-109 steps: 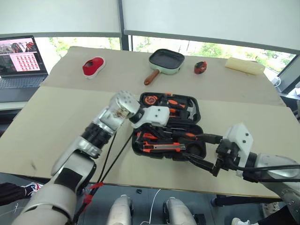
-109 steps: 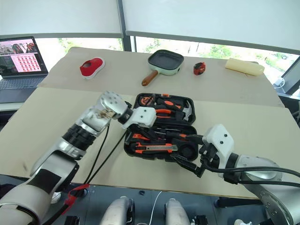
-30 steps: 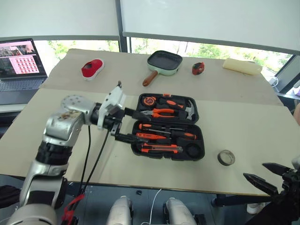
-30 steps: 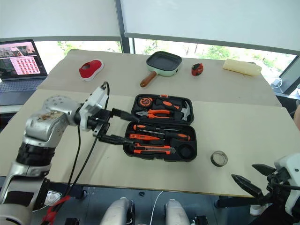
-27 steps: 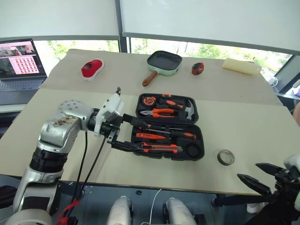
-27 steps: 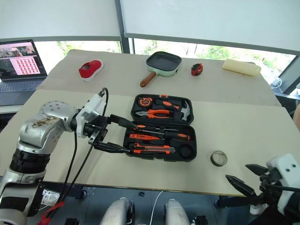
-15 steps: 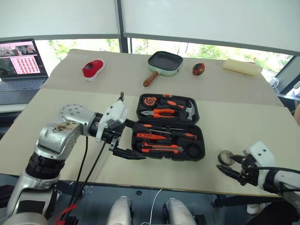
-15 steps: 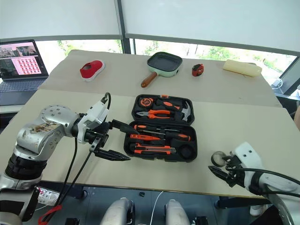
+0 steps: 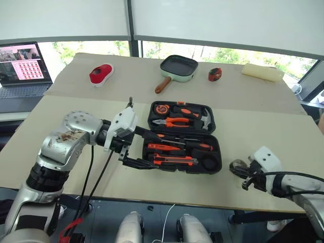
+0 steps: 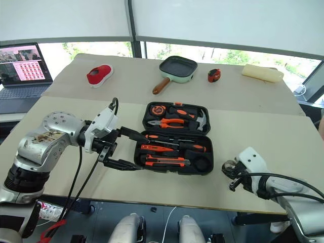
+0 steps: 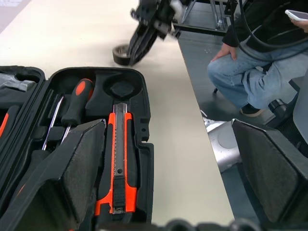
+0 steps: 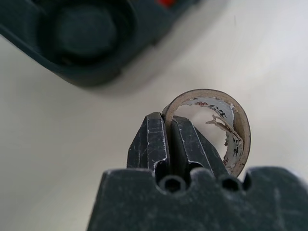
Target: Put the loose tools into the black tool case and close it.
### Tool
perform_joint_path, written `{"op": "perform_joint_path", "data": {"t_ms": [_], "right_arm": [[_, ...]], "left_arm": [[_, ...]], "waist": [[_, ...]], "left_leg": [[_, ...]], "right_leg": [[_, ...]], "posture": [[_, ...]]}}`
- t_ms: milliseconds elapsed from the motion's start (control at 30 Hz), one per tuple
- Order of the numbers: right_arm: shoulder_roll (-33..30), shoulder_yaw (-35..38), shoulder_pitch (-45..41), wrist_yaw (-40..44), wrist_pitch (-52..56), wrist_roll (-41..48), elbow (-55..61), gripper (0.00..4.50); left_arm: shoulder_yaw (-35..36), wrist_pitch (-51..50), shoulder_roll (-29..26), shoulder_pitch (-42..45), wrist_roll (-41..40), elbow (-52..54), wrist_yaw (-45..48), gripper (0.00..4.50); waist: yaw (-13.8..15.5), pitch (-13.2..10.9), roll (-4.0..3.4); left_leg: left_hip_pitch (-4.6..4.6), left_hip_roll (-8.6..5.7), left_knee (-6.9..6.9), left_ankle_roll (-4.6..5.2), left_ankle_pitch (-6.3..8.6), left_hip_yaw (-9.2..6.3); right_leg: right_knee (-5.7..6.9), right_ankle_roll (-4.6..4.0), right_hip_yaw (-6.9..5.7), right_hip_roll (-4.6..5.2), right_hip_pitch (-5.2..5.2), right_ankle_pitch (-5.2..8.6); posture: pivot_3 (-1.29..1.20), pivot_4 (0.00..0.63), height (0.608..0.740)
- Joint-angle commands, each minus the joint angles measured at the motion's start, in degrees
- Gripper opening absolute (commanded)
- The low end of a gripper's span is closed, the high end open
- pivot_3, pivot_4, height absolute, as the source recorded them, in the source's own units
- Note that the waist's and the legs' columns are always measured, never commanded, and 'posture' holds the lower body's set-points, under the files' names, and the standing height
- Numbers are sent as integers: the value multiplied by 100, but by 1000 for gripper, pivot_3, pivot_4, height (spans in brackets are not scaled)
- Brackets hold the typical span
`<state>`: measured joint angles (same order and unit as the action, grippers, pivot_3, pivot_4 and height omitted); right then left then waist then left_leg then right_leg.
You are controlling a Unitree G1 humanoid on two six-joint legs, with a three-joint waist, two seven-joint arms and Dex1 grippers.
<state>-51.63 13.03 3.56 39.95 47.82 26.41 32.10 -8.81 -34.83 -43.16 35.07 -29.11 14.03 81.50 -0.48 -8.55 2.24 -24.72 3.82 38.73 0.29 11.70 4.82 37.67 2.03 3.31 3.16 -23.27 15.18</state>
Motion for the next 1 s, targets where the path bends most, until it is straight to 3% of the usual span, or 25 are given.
{"op": "perform_joint_path", "data": {"t_ms": [33,167,400,733,1000], "right_arm": [[26,118,-703,2,344,503,353,37],[-50,-267,-981,181,497,690,466,37],[80,-1419,-942,153,-85,-18,106,37],[44,-1870,-906,198,-222,-469,66,37],[-83,-1447,-833,285,149,-71,750,2650]], "left_arm": [[72,133,-95,33,-1,131,-61,4500],[58,134,-103,32,1,164,-113,4500],[24,142,-79,67,8,188,-225,4500],[-24,204,-39,120,44,96,-292,4500],[-56,345,-62,216,120,-143,-257,4500]], "waist": [[-17,0,0],[9,-1,3],[37,-2,4],[40,-2,4],[81,-3,5]], "left_leg": [[0,0,0,0,0,-1],[-2,-1,-9,0,0,-1],[-5,-3,-9,3,2,4],[-5,-3,-9,3,2,5],[-5,-2,-11,3,2,5]], "right_leg": [[1,0,0,-1,0,0],[-7,0,-1,1,0,0],[-10,1,-2,5,-3,1],[-9,2,-2,4,-4,2],[-11,2,-4,4,-5,2]], "posture": [[0,150,740],[0,150,740],[0,150,740],[0,150,740],[0,150,740]]}}
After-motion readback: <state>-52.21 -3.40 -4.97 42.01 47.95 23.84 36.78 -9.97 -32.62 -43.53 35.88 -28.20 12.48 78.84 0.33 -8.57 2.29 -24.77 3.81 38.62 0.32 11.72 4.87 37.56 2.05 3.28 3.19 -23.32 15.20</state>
